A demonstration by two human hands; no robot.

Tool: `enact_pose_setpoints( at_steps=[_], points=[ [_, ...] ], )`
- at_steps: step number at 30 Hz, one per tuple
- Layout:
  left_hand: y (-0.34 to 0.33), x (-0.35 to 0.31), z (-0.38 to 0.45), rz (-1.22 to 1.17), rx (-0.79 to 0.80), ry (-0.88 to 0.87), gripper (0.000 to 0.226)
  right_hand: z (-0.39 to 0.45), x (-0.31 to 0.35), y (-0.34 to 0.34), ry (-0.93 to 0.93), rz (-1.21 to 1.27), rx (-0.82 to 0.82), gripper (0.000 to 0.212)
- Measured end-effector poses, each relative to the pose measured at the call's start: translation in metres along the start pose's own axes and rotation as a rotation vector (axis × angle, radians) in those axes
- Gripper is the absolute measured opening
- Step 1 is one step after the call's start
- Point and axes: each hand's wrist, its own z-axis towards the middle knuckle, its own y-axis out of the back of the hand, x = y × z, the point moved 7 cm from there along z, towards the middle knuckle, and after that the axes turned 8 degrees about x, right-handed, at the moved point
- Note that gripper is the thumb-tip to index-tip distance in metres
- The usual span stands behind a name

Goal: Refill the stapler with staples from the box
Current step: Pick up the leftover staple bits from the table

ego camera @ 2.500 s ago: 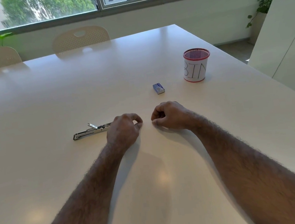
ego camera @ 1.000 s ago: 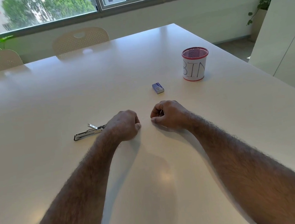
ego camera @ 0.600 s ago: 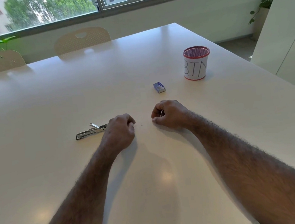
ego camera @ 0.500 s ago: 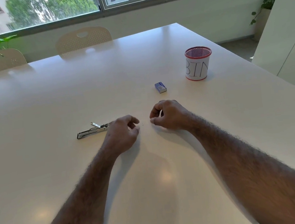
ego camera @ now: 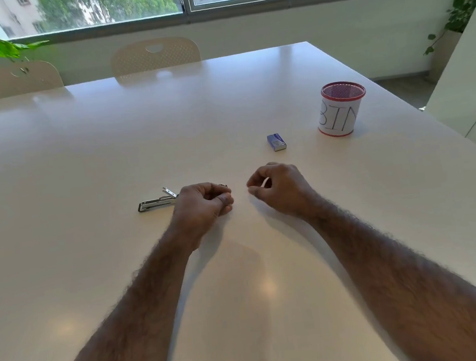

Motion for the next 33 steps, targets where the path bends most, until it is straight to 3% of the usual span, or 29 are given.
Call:
enact_pose_setpoints(
  at_steps=[2,5,12,20,25,33],
  points=[
    [0.005,-0.004,0.000,0.286,-0.052,-0.070,0.007,0.000,-0.006,0.001,-0.034,-0.065,0.011,0.008],
    [0.003,-0.009,-0.001,0.447,-0.044,-0.138,0.008,0.000,-0.003,-0.005,-0.018,-0.111,0.074,0.008],
    [0.006,-0.001,-0.004,0.242,-0.031,-0.106,0.007,0.003,0.009,-0.016,-0.015,-0.217,0.136,0.009],
    [0.004,-0.002,-0.006,0.253,-0.043,-0.182,0.009,0.013,0.013,-0.020,-0.161,-0.310,0.159,0.004],
    [0.004,-0.002,-0.005,0.250,-0.031,-0.185,0.009,0.010,0.013,-0.021,-0.174,-0.367,0.138,0.017],
    [0.000,-0.007,-0.008,0.392,-0.068,-0.265,0.011,0.000,0.023,-0.021,-0.149,-0.395,0.032,0.017]
  ],
)
